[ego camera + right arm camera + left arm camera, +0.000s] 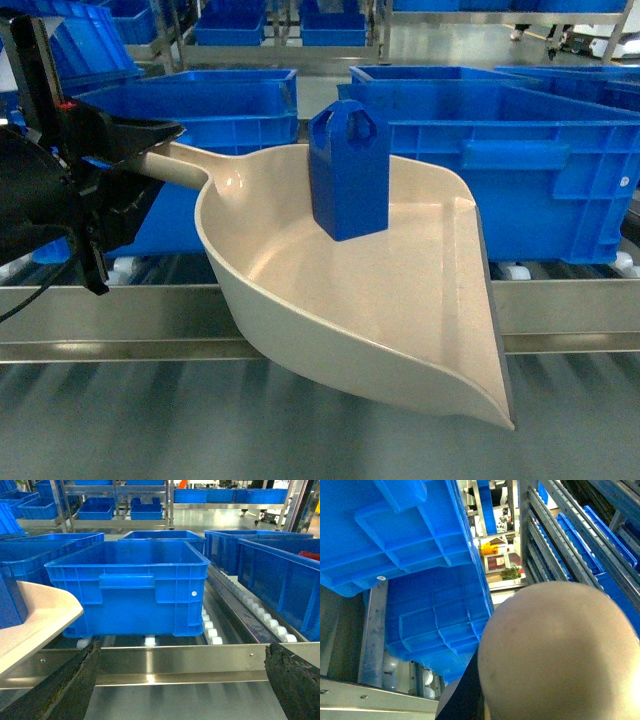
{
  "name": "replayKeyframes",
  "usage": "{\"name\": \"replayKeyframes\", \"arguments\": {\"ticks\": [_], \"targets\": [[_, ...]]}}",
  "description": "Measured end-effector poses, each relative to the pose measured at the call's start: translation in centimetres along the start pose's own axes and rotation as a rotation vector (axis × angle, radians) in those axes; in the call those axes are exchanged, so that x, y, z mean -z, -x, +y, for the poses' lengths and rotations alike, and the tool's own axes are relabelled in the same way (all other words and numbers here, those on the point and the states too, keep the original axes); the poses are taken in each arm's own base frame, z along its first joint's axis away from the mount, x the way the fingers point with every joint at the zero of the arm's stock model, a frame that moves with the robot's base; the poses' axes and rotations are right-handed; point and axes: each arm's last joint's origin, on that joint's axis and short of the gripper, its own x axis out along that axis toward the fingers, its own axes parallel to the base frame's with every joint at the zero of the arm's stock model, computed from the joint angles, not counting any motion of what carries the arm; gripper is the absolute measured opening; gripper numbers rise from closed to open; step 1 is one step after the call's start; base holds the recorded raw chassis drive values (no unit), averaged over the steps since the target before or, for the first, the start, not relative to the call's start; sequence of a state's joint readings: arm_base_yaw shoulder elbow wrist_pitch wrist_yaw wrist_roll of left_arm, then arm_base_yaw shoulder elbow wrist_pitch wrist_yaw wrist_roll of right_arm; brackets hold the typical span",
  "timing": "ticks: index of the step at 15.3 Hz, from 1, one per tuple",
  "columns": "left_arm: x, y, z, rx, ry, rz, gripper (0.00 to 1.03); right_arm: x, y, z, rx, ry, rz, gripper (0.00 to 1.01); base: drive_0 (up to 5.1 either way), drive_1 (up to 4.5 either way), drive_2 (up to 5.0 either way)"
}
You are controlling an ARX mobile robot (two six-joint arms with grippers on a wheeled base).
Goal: Place part in tray to right shelf
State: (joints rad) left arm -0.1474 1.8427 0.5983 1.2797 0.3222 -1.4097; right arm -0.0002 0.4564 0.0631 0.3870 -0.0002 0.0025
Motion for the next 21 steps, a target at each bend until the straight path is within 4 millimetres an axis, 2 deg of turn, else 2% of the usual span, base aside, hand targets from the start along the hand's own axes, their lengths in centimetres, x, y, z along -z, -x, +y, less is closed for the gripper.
{"name": "replayKeyframes", "arguments": {"ticks": [21], "targets": [[0.00, 0.00, 0.01, 0.000, 0.000, 0.000, 0.16, 0.00, 0.00, 0.00, 0.000, 0.000, 0.000, 0.98, 0.0, 0.00, 0.0]]}}
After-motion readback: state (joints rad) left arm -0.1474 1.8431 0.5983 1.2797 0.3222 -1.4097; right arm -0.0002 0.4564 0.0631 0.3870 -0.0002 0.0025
